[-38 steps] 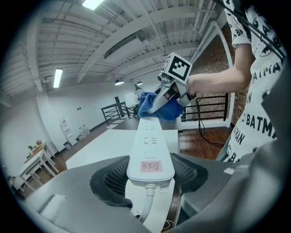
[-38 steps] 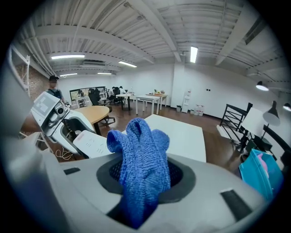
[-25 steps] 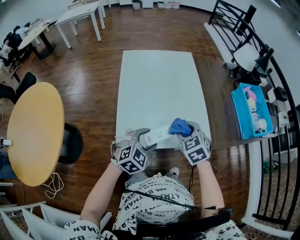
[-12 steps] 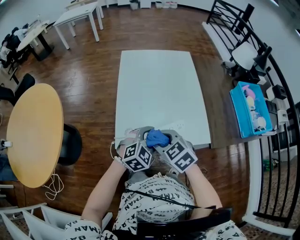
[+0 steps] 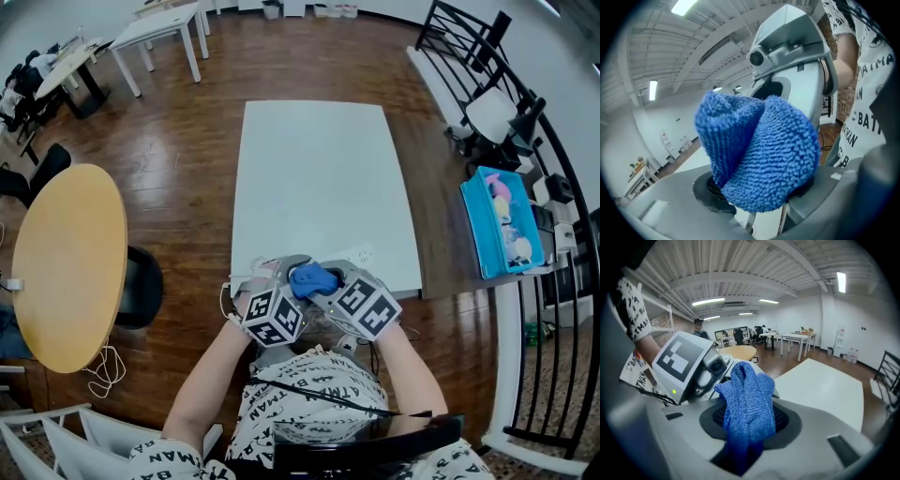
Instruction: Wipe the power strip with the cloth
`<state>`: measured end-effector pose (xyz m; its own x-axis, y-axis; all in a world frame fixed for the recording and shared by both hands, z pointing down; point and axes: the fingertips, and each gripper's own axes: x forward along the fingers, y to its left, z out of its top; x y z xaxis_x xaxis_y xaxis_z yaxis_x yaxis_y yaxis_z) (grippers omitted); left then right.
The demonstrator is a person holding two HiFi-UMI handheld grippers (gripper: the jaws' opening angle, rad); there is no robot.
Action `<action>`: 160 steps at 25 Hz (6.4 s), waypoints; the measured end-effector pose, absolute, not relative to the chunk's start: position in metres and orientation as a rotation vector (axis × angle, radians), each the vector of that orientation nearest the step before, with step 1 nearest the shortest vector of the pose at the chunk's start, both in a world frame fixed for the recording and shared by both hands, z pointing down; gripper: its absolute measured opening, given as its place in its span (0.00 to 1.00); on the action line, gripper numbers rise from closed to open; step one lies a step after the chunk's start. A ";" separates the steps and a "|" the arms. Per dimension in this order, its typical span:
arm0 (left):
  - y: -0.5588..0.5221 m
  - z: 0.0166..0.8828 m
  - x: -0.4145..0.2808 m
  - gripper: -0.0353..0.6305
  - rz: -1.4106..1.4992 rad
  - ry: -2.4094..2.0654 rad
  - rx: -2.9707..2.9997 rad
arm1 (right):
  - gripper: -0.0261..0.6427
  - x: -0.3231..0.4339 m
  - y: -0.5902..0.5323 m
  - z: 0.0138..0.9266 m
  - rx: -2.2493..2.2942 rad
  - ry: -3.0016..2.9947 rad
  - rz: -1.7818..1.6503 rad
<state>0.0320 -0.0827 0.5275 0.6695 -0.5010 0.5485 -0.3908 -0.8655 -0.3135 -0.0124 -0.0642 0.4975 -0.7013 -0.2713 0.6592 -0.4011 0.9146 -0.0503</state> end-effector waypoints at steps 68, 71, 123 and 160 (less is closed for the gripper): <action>-0.112 0.497 -0.006 0.47 -0.725 0.961 -2.886 | 0.25 0.039 -0.096 0.512 0.853 -2.469 0.442; -0.105 0.497 -0.006 0.47 -0.727 0.947 -2.884 | 0.25 0.045 -0.095 0.515 0.850 -2.454 0.440; -0.092 0.491 -0.018 0.47 -0.743 0.952 -2.859 | 0.25 0.089 -0.106 0.516 0.812 -2.369 0.347; -0.076 0.485 -0.023 0.47 -0.720 0.862 -2.881 | 0.25 0.095 -0.107 0.528 0.784 -2.298 0.370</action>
